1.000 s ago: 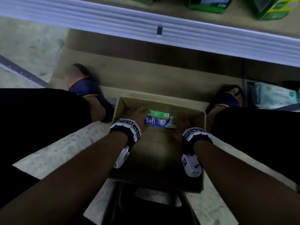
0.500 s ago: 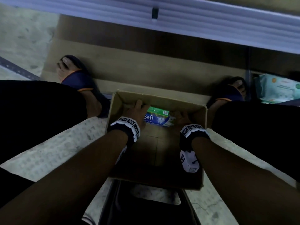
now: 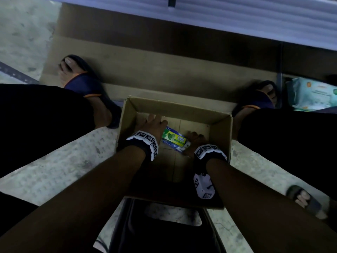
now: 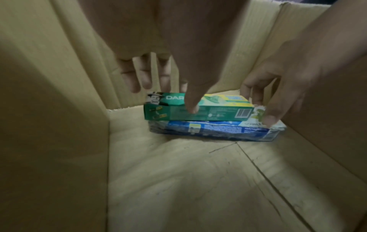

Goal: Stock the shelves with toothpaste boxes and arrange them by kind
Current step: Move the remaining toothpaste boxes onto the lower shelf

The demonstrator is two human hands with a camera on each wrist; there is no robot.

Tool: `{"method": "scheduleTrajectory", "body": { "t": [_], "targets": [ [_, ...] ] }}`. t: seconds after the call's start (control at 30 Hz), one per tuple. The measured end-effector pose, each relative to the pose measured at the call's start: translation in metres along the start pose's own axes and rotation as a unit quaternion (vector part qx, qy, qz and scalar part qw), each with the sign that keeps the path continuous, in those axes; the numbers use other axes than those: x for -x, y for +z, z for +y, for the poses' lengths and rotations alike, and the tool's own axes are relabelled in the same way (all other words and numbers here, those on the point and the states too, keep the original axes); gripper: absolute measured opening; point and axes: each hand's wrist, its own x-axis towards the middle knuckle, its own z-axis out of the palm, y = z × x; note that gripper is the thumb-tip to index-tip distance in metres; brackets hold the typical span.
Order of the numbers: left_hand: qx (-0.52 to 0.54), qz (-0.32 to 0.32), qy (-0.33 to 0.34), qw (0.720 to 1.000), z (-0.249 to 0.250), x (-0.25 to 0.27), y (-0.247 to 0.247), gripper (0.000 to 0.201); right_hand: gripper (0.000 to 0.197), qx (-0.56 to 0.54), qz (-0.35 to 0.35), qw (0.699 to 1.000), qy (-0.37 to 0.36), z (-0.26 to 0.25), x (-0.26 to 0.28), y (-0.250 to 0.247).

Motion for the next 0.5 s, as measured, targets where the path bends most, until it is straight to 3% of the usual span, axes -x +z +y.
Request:
{"method": "scheduleTrajectory", "body": {
  "t": [0.23, 0.5],
  "targets": [
    [0.014, -0.022, 0.017, 1.0, -0.007, 0.0, 0.003, 0.061, 0.121, 0.009, -0.021, 1.0, 0.009, -0.002, -0.005, 0.003],
    [0.093, -0.016, -0.024, 0.995, -0.018, 0.003, 0.024, 0.063, 0.094, -0.022, 0.043, 0.999, -0.012, -0.003, 0.006, 0.006]
  ]
}}
